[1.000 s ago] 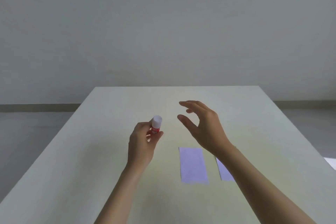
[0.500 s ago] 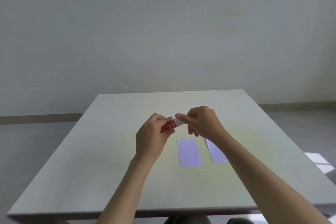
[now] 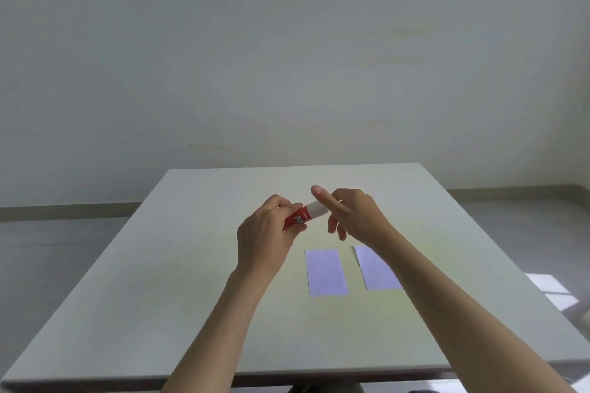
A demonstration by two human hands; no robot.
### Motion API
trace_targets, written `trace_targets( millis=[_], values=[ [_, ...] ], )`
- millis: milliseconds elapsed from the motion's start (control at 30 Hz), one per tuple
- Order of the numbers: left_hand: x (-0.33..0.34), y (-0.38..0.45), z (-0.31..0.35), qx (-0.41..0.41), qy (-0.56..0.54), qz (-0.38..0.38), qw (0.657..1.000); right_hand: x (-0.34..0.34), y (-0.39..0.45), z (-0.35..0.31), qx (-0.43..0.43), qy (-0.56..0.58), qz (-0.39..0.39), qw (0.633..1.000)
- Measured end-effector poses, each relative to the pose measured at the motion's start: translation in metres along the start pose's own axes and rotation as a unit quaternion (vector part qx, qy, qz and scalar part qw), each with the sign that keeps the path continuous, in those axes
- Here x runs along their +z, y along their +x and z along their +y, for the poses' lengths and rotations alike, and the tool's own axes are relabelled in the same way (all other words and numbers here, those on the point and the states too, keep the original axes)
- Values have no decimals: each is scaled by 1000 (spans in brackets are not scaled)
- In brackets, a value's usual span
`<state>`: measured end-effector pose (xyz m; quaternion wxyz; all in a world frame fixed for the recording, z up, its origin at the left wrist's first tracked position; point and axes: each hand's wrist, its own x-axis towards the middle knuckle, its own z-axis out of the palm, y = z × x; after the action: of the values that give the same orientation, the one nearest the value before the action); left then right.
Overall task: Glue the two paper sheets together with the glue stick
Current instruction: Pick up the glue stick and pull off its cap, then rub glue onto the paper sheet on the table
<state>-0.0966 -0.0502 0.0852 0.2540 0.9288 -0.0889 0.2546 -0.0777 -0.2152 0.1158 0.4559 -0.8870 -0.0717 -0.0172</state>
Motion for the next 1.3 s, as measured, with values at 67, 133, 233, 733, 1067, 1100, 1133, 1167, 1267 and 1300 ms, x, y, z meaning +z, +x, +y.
trace_targets(
  millis=[67, 133, 233, 733, 1067, 1100, 1133, 1167, 1267, 1300],
  values=[
    [1, 2, -1, 3, 3, -2, 1000, 2, 2, 0, -3, -10, 6, 1000],
    [2, 2, -2, 4, 14, -6, 1000, 2, 6, 2, -22, -34, -4, 999],
    [6, 2, -6, -3, 15, -15, 1000, -3, 11, 8, -48, -16, -52, 997],
    [35, 7, -35, -66, -36, -25, 997, -29, 64, 50, -39, -6, 96, 995],
    [53, 8, -60, -94, -107, 7, 990, -58, 93, 183, 193, -298, 136, 925],
    [55, 9, -60, -100, -116, 9, 988, -56, 90, 190, 195, -313, 132, 920],
    [57, 8, -61, -108, -124, 7, 986, -53, 88, 196, 196, -328, 129, 915],
    [58, 8, -61, -116, -130, 1, 985, -50, 86, 200, 196, -343, 128, 910],
    [62, 6, -58, -135, -133, -21, 982, -44, 80, 209, 188, -379, 122, 898],
    [62, 5, -57, -137, -134, -24, 981, -43, 78, 211, 183, -385, 121, 896]
  ],
)
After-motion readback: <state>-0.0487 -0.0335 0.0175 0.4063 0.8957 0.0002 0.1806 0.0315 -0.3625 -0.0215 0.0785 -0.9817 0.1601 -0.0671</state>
